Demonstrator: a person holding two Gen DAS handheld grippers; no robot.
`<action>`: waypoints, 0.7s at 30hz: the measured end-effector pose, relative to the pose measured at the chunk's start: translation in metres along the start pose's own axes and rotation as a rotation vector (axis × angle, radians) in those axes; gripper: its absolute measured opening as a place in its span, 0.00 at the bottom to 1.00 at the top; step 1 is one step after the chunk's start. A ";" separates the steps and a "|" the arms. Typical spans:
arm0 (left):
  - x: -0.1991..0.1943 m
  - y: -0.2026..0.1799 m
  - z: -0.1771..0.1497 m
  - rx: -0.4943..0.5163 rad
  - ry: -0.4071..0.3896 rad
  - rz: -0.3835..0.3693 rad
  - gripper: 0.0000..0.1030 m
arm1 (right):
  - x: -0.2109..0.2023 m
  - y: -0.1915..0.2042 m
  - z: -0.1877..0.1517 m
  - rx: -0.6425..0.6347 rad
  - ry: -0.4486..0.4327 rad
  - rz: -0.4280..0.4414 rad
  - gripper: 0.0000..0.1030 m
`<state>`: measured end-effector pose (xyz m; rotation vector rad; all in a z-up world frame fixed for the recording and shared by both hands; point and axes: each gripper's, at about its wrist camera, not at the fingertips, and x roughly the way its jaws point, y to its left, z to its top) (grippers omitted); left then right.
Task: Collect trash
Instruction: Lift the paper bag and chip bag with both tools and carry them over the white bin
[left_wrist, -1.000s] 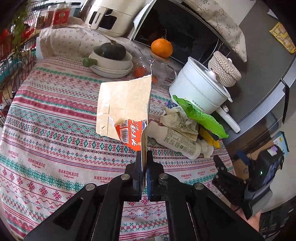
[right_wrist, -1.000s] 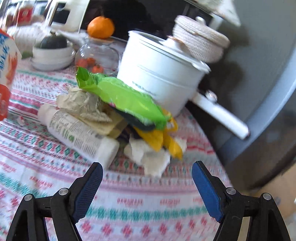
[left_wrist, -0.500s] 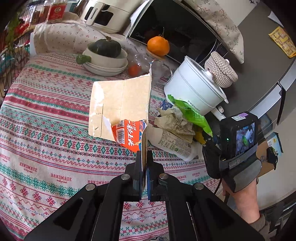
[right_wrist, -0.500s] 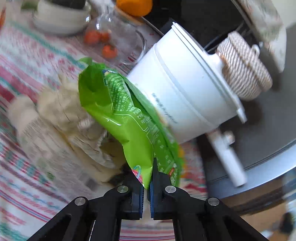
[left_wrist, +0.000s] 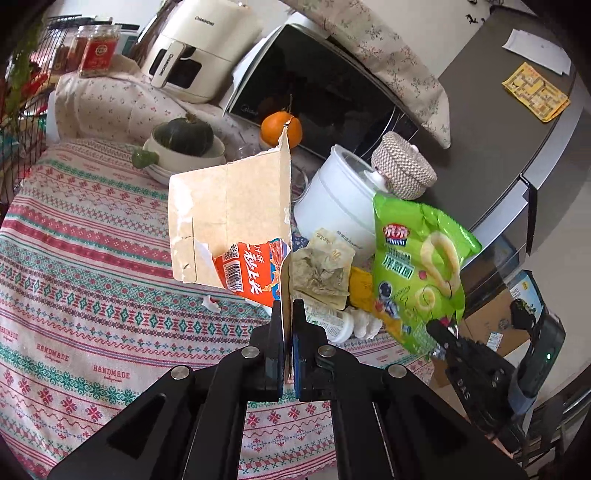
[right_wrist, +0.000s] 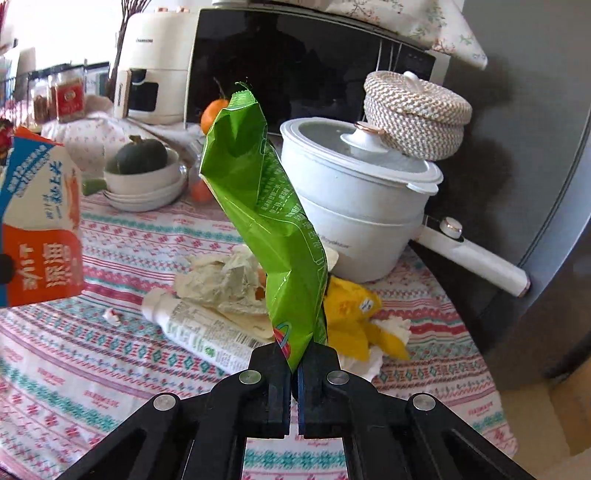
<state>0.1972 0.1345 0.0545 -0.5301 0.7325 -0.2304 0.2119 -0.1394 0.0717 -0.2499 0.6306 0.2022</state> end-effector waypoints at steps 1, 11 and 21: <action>-0.003 -0.002 0.000 0.002 -0.007 -0.009 0.02 | -0.010 -0.001 -0.007 0.009 -0.007 0.006 0.00; -0.016 -0.038 -0.017 0.060 0.017 -0.228 0.02 | -0.079 -0.049 -0.055 0.199 -0.012 0.051 0.00; 0.012 -0.104 -0.085 0.132 0.254 -0.434 0.02 | -0.136 -0.095 -0.141 0.345 0.081 -0.037 0.00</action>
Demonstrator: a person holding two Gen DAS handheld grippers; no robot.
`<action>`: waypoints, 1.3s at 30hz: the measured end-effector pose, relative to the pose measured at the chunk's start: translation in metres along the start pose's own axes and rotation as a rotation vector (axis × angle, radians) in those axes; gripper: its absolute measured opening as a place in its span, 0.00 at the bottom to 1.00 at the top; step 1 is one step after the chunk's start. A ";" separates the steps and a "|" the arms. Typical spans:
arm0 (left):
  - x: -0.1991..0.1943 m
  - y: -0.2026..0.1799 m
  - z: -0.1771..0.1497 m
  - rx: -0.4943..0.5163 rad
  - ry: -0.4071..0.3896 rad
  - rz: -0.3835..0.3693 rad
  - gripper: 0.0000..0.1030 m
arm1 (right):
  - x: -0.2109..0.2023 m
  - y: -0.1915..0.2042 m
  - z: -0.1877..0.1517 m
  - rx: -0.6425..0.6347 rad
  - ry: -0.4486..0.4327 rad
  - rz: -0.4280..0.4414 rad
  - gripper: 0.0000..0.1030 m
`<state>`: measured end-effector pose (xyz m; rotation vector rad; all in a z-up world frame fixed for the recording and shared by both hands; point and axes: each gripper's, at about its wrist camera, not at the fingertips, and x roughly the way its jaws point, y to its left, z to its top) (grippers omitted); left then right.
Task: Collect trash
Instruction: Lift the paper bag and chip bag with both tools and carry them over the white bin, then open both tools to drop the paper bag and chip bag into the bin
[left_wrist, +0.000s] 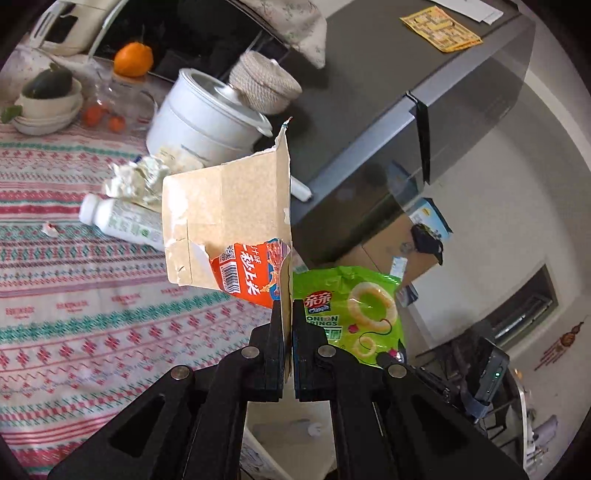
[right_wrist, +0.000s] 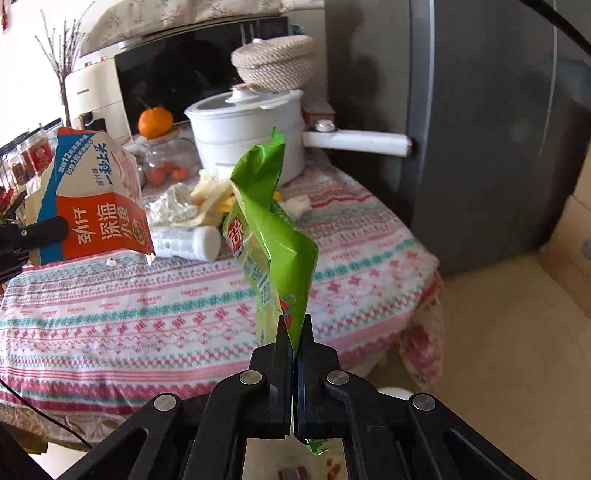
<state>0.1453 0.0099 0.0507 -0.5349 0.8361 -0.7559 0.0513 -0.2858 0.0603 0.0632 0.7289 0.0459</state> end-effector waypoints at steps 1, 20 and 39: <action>0.007 -0.006 -0.006 0.010 0.020 -0.012 0.02 | -0.001 -0.011 -0.010 0.026 0.020 -0.012 0.00; 0.084 -0.086 -0.101 0.220 0.332 -0.124 0.02 | 0.005 -0.057 -0.091 0.135 0.291 -0.078 0.02; 0.113 -0.096 -0.150 0.337 0.490 -0.096 0.03 | -0.011 -0.089 -0.077 0.319 0.192 -0.124 0.63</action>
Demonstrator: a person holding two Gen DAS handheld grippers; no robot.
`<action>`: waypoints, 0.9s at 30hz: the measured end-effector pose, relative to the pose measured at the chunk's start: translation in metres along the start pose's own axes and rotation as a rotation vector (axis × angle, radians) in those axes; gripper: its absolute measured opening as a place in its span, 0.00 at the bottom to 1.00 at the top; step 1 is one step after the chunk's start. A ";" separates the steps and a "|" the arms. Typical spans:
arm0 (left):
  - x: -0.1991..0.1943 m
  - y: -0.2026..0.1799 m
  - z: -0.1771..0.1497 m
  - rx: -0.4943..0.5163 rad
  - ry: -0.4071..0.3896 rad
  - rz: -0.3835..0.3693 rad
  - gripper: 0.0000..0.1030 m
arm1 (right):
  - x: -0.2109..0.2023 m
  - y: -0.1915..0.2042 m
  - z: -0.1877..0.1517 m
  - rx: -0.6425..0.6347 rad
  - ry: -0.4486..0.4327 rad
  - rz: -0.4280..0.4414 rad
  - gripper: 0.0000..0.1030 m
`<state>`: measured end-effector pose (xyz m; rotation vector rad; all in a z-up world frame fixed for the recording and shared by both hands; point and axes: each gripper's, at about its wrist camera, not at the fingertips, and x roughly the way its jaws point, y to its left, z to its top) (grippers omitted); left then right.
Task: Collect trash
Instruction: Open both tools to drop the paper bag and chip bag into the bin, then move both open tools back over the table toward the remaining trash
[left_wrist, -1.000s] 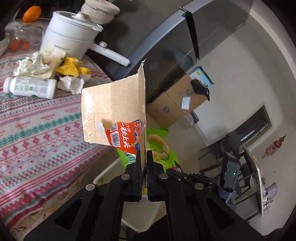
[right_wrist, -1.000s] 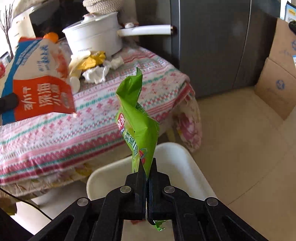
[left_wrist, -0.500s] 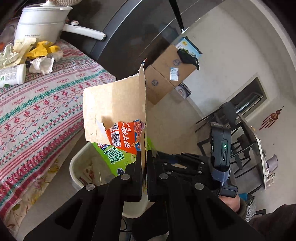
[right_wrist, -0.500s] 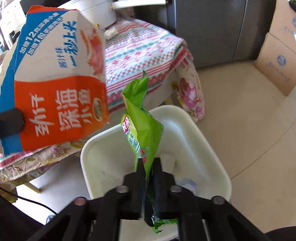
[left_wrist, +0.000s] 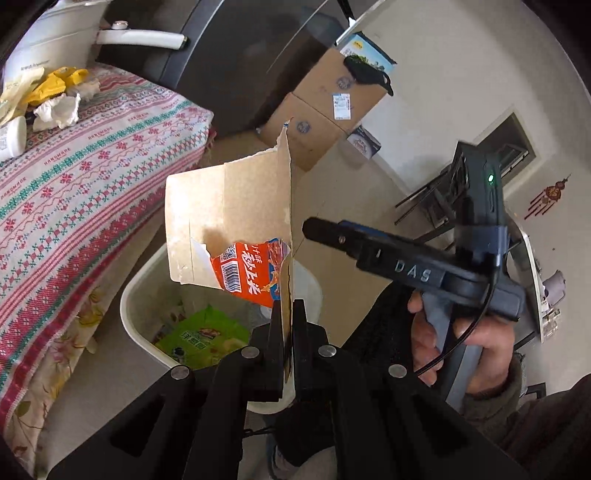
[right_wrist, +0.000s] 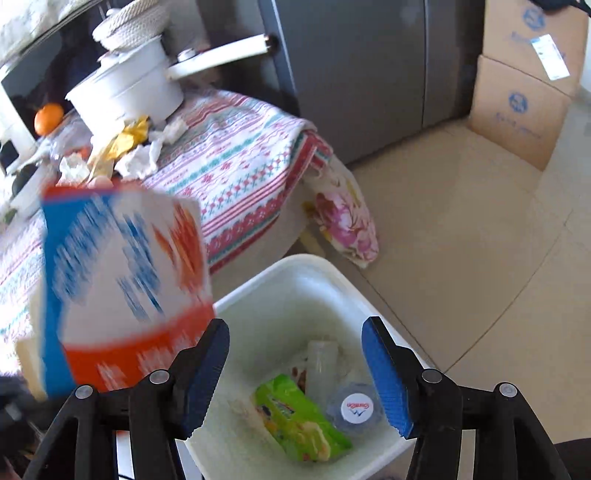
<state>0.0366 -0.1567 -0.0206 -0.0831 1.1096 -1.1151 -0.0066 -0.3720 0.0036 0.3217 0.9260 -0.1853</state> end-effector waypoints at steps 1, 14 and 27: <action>0.005 -0.001 -0.003 0.004 0.016 0.007 0.03 | -0.001 0.001 -0.001 0.005 -0.003 0.000 0.63; 0.046 0.030 -0.019 -0.176 0.140 0.086 0.38 | -0.004 0.000 0.000 0.016 -0.011 0.019 0.63; 0.002 0.058 0.001 -0.289 0.017 0.111 0.39 | -0.001 0.005 -0.002 0.005 0.000 0.028 0.63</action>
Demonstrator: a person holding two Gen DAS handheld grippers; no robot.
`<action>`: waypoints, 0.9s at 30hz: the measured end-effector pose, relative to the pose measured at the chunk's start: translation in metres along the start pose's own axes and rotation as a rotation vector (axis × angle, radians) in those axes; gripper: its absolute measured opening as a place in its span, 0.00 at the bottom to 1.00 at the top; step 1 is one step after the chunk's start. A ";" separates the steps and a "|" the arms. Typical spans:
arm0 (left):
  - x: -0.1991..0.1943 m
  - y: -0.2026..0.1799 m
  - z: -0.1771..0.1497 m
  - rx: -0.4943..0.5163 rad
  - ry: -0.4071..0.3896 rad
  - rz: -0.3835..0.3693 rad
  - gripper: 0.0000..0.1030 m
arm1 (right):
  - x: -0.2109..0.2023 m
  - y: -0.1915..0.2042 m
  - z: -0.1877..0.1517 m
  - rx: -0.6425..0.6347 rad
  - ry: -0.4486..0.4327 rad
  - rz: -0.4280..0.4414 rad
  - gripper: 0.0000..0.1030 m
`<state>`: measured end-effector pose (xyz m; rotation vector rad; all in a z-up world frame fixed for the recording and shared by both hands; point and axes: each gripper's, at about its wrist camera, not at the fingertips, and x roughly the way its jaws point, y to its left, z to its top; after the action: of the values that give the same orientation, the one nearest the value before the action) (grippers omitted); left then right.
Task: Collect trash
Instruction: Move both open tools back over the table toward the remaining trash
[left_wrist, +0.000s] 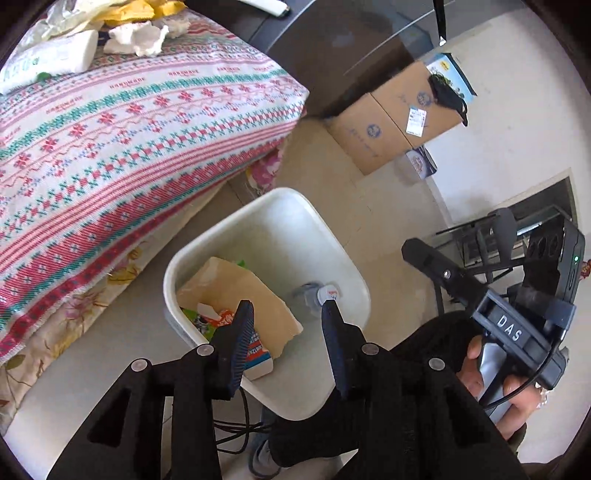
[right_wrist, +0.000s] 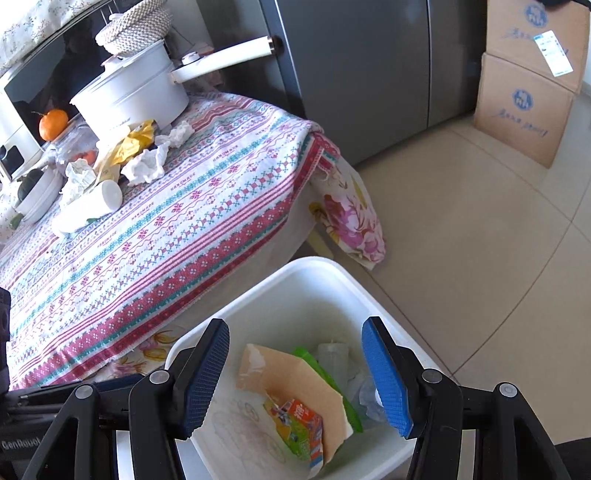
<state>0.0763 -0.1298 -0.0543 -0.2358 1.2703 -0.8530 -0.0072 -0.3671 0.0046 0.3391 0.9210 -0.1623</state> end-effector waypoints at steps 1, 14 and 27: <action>-0.004 -0.002 0.001 -0.002 -0.015 0.007 0.39 | 0.001 0.000 0.000 -0.002 0.002 0.003 0.63; -0.072 0.060 0.029 -0.241 -0.253 0.200 0.53 | 0.009 0.025 0.000 -0.056 -0.003 0.068 0.68; -0.116 0.140 0.026 -0.562 -0.376 0.340 0.69 | 0.032 0.097 0.003 -0.217 0.031 0.174 0.70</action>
<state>0.1546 0.0356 -0.0434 -0.5793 1.1244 -0.1331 0.0416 -0.2777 0.0013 0.2191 0.9252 0.1030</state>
